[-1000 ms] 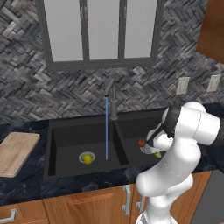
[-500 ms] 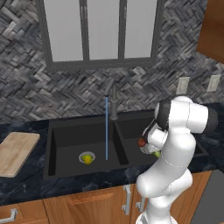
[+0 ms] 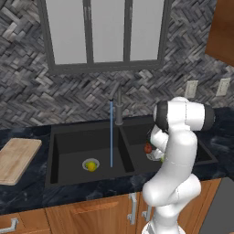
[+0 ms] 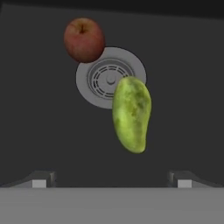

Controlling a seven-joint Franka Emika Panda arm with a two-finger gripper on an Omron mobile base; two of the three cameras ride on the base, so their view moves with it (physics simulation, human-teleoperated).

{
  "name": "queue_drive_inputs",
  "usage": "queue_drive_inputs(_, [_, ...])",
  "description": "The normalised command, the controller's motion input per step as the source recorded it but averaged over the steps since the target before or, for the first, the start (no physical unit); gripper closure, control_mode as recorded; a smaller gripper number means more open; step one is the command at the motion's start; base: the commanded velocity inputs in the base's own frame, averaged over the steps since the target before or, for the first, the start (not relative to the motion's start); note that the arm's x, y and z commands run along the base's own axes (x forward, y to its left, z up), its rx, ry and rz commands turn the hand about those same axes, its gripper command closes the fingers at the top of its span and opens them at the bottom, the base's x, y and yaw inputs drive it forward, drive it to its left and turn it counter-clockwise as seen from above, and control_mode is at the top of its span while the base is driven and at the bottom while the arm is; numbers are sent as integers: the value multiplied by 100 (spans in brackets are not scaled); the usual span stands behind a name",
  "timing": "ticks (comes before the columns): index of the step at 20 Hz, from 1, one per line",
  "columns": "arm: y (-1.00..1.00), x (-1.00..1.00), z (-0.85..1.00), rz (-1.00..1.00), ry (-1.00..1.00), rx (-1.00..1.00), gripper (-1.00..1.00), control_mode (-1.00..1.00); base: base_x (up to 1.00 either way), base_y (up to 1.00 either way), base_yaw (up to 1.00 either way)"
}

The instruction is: Pick the mango, apple, pear from the sink and place them on the cutting board to airdry. Then turn off the sink faucet.

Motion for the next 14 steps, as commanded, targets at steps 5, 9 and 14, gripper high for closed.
queue_drive_inputs(5, [-9,16,-22,0,0,2,-100,-100,0,0,0])
queue_drive_inputs(9, [-3,23,-24,0,0,1,-100,-100,0,0,0])
queue_drive_inputs(14, [-3,24,-22,0,0,1,-100,-100,0,0,0])
